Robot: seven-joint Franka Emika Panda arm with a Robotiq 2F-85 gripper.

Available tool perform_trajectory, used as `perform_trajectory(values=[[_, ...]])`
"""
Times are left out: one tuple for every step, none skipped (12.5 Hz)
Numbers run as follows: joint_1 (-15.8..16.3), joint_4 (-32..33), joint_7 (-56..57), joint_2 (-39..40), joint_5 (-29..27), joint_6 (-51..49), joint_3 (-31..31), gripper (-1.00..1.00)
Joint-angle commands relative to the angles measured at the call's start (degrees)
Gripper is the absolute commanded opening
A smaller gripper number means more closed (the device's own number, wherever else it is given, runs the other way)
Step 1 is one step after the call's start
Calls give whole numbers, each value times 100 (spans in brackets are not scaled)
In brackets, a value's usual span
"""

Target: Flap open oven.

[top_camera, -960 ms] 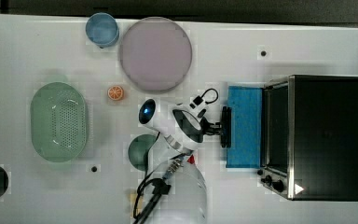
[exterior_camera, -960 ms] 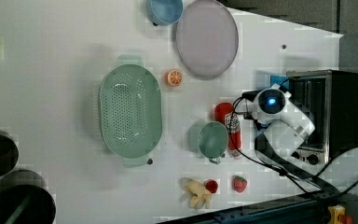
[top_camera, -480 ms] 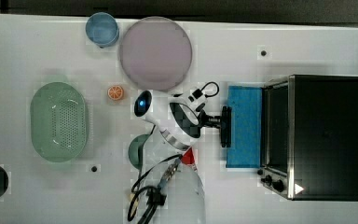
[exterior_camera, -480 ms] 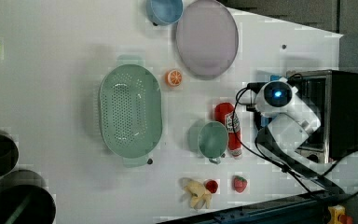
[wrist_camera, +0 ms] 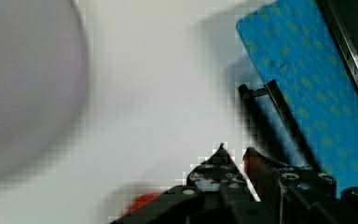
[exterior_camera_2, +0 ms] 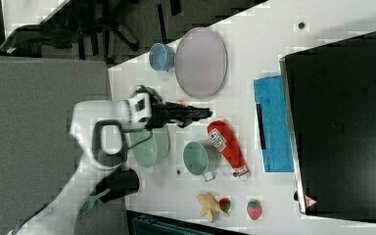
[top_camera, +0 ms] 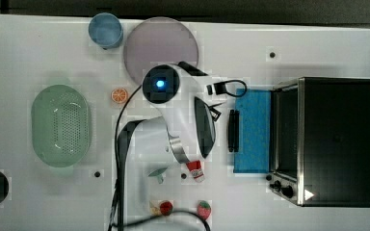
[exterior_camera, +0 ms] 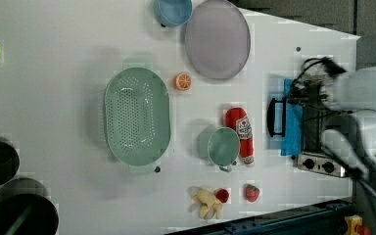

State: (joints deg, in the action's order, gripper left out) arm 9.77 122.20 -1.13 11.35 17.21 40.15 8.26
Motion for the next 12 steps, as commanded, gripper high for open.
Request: perform_trajectory(values=[[-91,-167,-265,-691,-1025,-490,106,-65],[-91,-220,-265,-993,-1340,-690,156,-65],[-92,-283,-265,-1281,-1460,-970,203,-65],[-92,-361,-270,-1544,-1460,-1318,243,-65],[-92,-453,-381,-1769,-1461,-1711,279,-65],[-92,-573,-608,-1953,-1460,-2126,284,-65],[-85,-706,-725,-2104,-1460,-2541,270,-65],[-73,-840,-725,-2235,-1458,-2951,246,-65],[-69,-958,-725,-2341,-1459,-3345,217,-65],[-69,-1050,-725,-2419,-1459,-3587,196,-65],[-69,-1113,-725,-2464,-1459,-3615,193,-65],[-70,-1152,-725,-2487,-1459,-3599,199,-65]])
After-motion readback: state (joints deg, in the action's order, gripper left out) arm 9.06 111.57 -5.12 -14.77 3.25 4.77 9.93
